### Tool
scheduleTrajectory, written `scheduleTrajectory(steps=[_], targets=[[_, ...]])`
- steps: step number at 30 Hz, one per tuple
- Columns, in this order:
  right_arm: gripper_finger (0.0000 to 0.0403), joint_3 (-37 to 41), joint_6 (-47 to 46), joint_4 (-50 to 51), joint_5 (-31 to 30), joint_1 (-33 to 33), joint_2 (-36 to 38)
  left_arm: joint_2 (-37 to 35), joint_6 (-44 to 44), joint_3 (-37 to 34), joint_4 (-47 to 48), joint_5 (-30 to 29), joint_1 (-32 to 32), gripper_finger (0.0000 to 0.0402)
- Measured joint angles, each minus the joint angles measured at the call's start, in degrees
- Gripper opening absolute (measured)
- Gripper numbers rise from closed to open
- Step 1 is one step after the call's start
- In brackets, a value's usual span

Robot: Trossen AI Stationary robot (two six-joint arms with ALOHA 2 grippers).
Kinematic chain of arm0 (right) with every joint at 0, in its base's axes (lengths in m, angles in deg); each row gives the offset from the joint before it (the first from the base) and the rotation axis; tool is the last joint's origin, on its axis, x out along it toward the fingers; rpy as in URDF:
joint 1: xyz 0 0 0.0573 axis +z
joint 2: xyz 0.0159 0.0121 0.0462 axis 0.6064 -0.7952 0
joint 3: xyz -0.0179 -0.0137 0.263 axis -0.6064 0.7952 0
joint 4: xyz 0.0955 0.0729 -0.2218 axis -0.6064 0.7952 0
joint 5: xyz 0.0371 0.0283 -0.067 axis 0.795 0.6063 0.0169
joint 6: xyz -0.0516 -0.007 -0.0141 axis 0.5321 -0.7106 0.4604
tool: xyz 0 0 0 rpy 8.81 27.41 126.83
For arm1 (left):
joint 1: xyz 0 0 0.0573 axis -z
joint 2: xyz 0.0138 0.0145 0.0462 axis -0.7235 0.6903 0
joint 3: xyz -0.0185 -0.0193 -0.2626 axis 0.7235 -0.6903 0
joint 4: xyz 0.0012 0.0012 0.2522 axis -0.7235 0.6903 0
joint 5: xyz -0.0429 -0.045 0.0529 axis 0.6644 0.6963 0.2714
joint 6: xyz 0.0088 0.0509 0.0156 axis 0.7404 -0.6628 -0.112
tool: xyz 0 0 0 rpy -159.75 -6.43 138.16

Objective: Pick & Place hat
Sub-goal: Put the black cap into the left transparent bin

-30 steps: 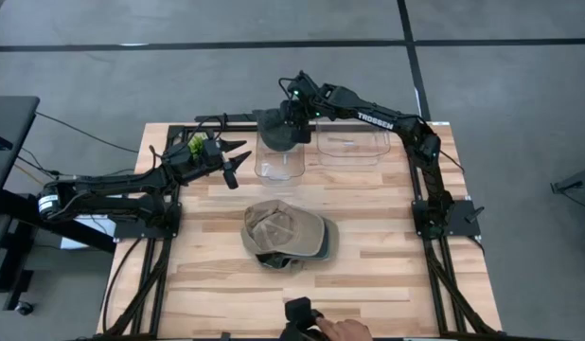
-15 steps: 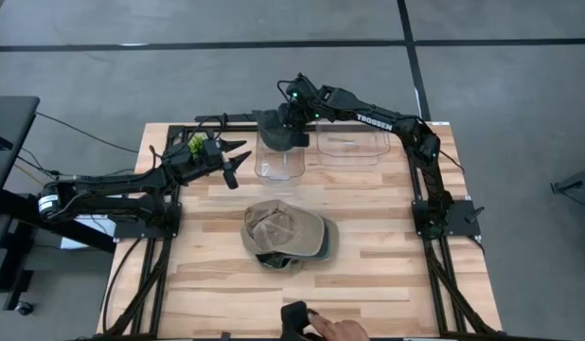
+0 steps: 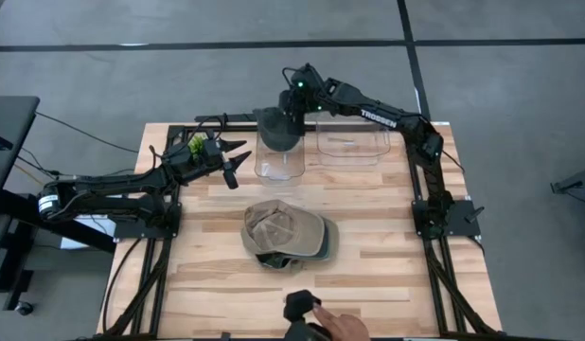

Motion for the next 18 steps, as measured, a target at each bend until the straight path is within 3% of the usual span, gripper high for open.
scheduleTrajectory(steps=[4, 10, 14, 18], targets=[[0.0239, 0.0, -4.6, -2.42, 1.25, -1.22, 2.69, 0.0, 0.0, 0.0, 0.02, 0.0, 0.01, 0.0163], [0.024, 0.0, -8.69, -2.37, 9.03, -2.82, 7.39, 0.0, 0.25, 0.0, 0.24, 0.0, 0.01, 0.0163], [0.024, 0.0, -10.5, 0.73, 19.32, -3.31, 9.84, 0.0, 0.53, -0.03, 0.64, 0.0, 0.01, 0.0163], [0.024, 0.0, -10.28, 6.58, 34.16, -3.31, 10.86, -0.02, 0.63, -0.48, 0.75, -0.01, 0.67, 0.0163]])
